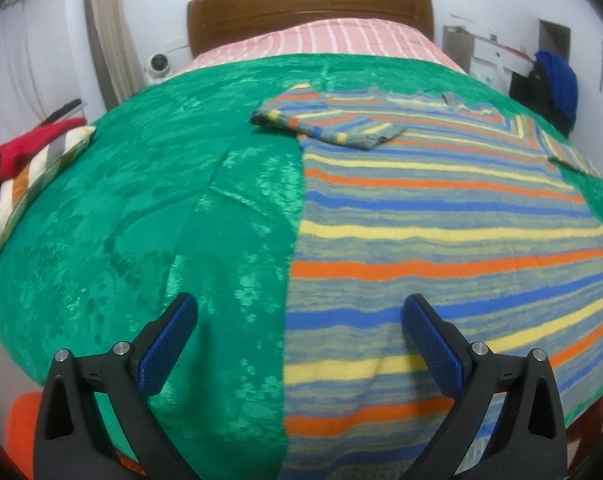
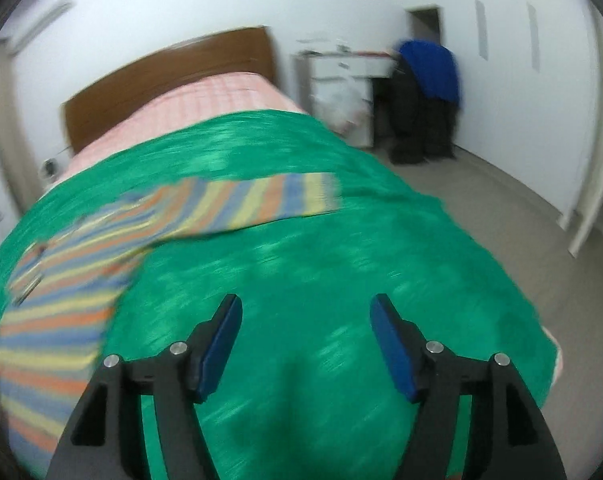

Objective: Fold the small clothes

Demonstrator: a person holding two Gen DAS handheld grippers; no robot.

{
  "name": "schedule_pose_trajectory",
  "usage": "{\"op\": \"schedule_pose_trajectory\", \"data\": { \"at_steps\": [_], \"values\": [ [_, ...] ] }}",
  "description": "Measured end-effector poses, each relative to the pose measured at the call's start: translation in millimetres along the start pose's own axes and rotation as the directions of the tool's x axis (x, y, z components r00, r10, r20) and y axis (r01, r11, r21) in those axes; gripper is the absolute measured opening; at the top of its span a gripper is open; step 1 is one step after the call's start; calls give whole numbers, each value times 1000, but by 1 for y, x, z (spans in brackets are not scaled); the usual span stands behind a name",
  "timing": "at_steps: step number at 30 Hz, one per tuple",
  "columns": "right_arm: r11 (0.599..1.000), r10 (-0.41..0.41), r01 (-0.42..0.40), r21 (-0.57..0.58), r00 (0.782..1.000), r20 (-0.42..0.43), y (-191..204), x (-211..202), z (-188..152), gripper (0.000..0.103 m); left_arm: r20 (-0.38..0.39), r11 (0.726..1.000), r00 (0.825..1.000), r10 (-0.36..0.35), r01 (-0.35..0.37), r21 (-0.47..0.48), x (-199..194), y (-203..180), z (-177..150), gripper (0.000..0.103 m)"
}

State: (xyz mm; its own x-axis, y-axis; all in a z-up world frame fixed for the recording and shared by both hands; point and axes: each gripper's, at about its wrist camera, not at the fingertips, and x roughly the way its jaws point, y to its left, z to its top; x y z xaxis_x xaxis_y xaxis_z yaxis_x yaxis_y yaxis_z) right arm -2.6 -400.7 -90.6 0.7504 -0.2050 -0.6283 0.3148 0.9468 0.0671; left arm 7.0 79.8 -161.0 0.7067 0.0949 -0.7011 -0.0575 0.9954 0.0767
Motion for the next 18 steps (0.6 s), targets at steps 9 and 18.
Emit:
{"op": "schedule_pose_trajectory", "data": {
  "at_steps": [9, 18],
  "values": [
    [909, 321, -310, -278, 947, -6, 144, -41, -41, 71, -25, 998, 1000, -7, 9, 66, 4, -12, -5, 102],
    [840, 363, -369, -399, 927, -95, 181, -32, -89, 71, -62, 999, 997, -38, 39, 18, 10, -8, -7, 103]
  ]
}}
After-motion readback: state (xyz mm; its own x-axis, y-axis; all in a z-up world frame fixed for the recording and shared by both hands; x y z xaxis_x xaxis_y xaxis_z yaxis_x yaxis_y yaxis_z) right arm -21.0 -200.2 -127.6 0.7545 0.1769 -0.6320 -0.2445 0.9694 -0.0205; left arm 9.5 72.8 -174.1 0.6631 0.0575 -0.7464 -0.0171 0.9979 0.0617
